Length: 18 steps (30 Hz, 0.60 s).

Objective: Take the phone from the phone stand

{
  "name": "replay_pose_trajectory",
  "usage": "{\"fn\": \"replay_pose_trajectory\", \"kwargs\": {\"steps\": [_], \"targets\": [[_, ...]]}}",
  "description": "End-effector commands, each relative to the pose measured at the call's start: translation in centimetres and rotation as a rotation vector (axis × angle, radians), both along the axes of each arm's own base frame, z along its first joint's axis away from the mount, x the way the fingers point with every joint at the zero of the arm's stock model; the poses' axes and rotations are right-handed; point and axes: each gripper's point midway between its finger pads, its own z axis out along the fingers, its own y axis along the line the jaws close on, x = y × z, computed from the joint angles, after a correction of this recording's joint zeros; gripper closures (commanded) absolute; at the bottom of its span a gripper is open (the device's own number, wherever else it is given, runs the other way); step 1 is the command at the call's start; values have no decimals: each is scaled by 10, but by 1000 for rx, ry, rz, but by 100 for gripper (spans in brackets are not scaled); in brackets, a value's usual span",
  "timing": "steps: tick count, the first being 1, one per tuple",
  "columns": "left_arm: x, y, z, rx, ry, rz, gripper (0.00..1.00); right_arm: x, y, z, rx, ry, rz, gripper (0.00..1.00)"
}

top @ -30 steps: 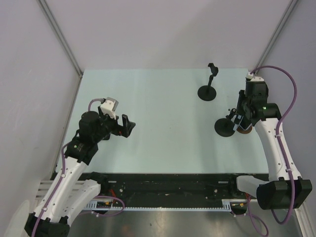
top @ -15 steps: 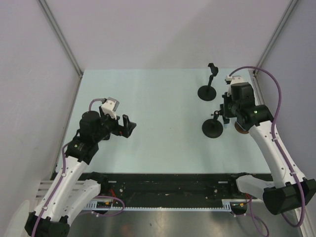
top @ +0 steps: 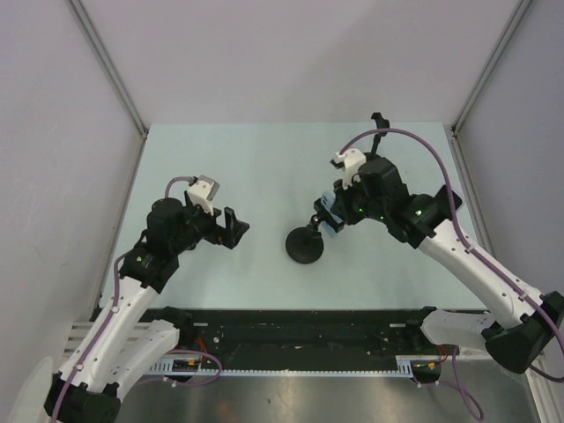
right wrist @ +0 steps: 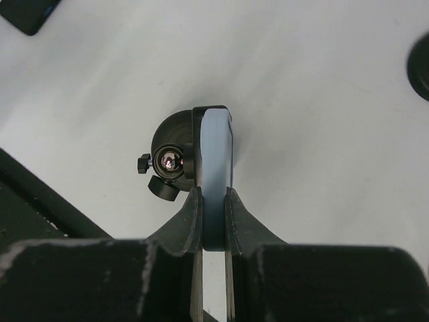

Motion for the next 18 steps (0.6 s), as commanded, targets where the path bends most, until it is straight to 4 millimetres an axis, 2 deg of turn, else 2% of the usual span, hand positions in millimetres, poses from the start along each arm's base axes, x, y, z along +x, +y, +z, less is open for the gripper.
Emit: {"fn": "replay_pose_trajectory", "kwargs": {"steps": [1, 2, 4, 6, 7, 9, 10, 12, 13, 15, 16, 18], "targets": [[-10, -29, 23, -83, -25, -84, 0, 14, 55, 57, 152, -212, 99, 100], [-10, -32, 25, -105, -8, -58, 0, 13, 59, 55, 149, -209, 112, 100], [-19, -55, 34, -131, -34, -93, 0, 8, 73, 49, 161, -211, 144, 100], [-15, -59, 35, -125, -65, -49, 0, 3, 80, 41, 174, -194, 167, 100], [-18, -72, 34, -130, -81, -76, 0, 2, 83, 41, 185, -196, 174, 100], [-16, -82, 38, -148, -115, -88, 0, -1, 88, 34, 187, -178, 196, 100], [-14, -88, 30, -135, -109, -85, 0, -5, 92, 34, 191, -179, 211, 100], [-16, -102, 32, -145, -140, -108, 0, -8, 96, 32, 187, -184, 224, 100], [-15, -107, 21, -115, -134, -118, 0, -11, 100, 30, 183, -186, 239, 100], [-17, -120, 27, -144, -184, -150, 0, -15, 105, 30, 182, -195, 251, 100], [-18, -124, 19, -129, -183, -162, 0, -16, 106, 30, 178, -197, 258, 100], [-20, -132, 19, -127, -210, -184, 1, -20, 111, 29, 170, -205, 273, 100]]}}
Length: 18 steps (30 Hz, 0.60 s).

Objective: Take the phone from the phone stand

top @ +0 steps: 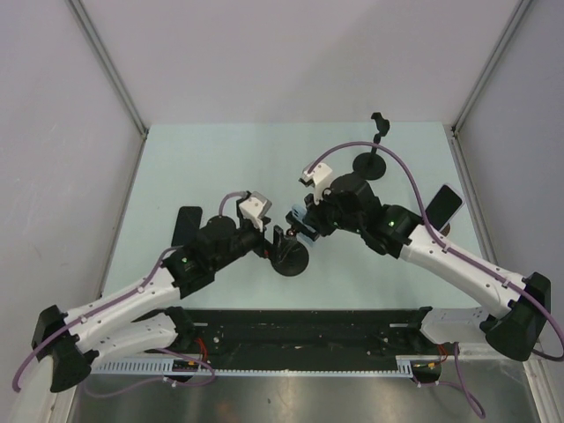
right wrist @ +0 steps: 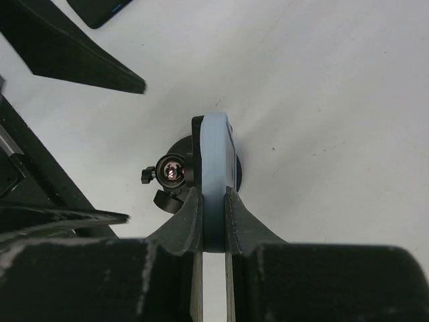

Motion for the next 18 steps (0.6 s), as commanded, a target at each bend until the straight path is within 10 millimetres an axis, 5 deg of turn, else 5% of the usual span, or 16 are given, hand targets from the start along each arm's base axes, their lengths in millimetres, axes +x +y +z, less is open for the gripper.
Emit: {"fn": "replay_pose_trajectory", "kwargs": {"steps": [1, 10, 18], "targets": [[9, -17, 9, -26, -124, -2, 2, 1, 28, 44, 141, -121, 48, 100], [20, -23, -26, 28, -117, 14, 11, -7, 33, 36, 128, -125, 72, 100], [23, -20, -52, 61, -94, 39, 31, -11, 37, 35, 134, -126, 85, 100]]}}
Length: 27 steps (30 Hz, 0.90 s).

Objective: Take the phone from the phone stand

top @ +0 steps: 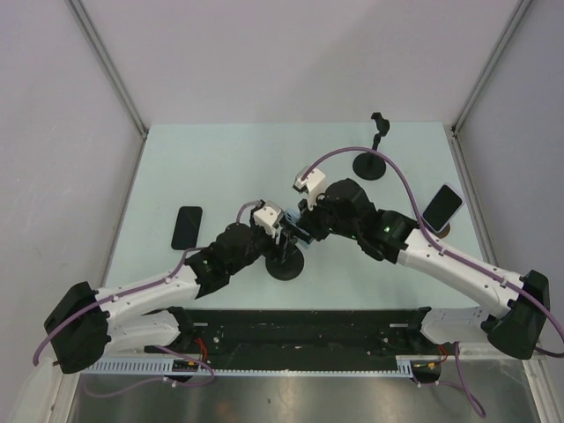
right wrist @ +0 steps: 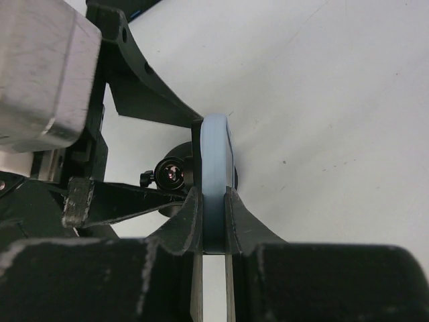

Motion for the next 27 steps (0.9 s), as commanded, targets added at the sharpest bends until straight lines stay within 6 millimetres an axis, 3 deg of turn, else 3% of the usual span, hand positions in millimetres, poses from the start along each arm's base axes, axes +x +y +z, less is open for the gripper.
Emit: {"fn": "replay_pose_trajectory", "kwargs": {"steps": [1, 4, 7, 15, 21, 23, 26, 27], "targets": [[5, 0, -1, -23, -35, 20, 37, 4, 16, 32, 117, -80, 6, 100], [5, 0, -8, -19, -24, 26, 53, 3, 17, 27, 114, -80, 1, 100], [4, -2, -14, -22, -14, 19, 61, 3, 18, 27, 131, -90, -3, 100], [1, -1, -30, -51, 5, 28, 60, -1, 20, 18, 166, -108, -1, 100], [-3, 1, -35, -65, 5, 17, 98, 3, 18, 7, 192, -134, -30, 99], [-4, 1, -34, -74, 0, 12, 100, 7, 20, 14, 238, -172, -38, 89], [-6, 3, -36, -77, 0, 11, 99, 10, 21, 8, 255, -202, -42, 77], [-7, 3, -37, -78, 4, 11, 100, 9, 21, 0, 247, -202, -37, 70]]}}
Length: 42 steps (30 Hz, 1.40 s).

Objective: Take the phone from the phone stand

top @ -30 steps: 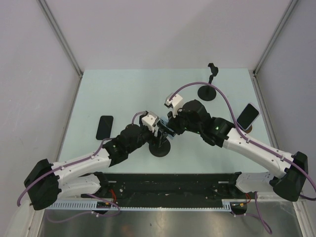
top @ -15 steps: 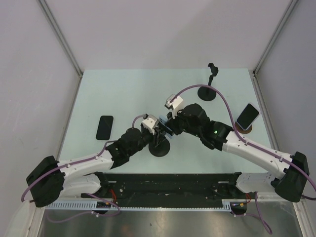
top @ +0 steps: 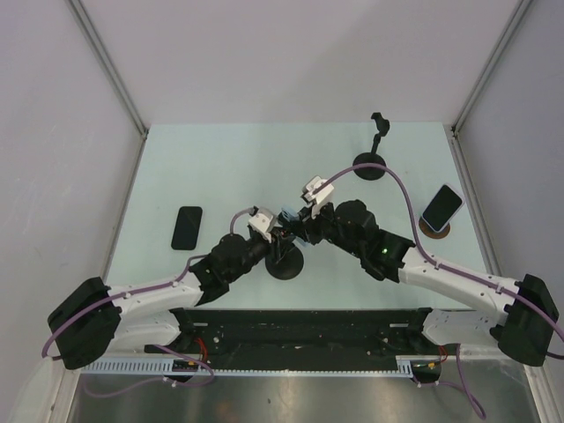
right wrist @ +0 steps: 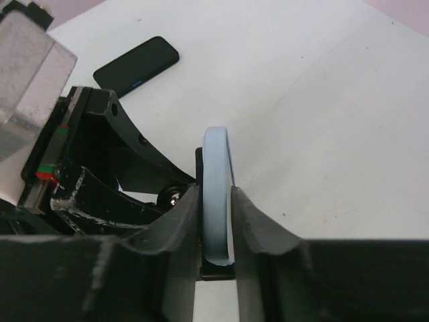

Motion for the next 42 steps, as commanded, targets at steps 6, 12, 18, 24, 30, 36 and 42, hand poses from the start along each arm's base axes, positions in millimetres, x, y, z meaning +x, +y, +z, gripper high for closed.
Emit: {"fn": "replay_pose_trajectory", "kwargs": {"steps": [6, 12, 18, 24, 30, 36, 42], "targets": [[-10, 10, -31, 46, 65, -5, 100, 1, 18, -9, 75, -91, 49, 61], [-11, 10, -32, 50, 64, -13, 100, -1, 21, -7, 92, -114, 77, 64], [-12, 8, -32, 48, 65, -24, 100, 0, 21, 4, 138, -132, 78, 53], [-13, 7, -31, 45, 61, -32, 100, 12, 15, 12, 180, -140, 51, 54], [-13, 7, -29, 42, 60, -35, 100, 14, 16, 1, 147, -129, 54, 69], [-14, 7, -25, 31, 50, -37, 99, 10, 20, -10, 99, -133, 89, 73], [-14, 8, -19, 20, 36, -33, 98, 9, 22, -13, 83, -141, 94, 93]]}}
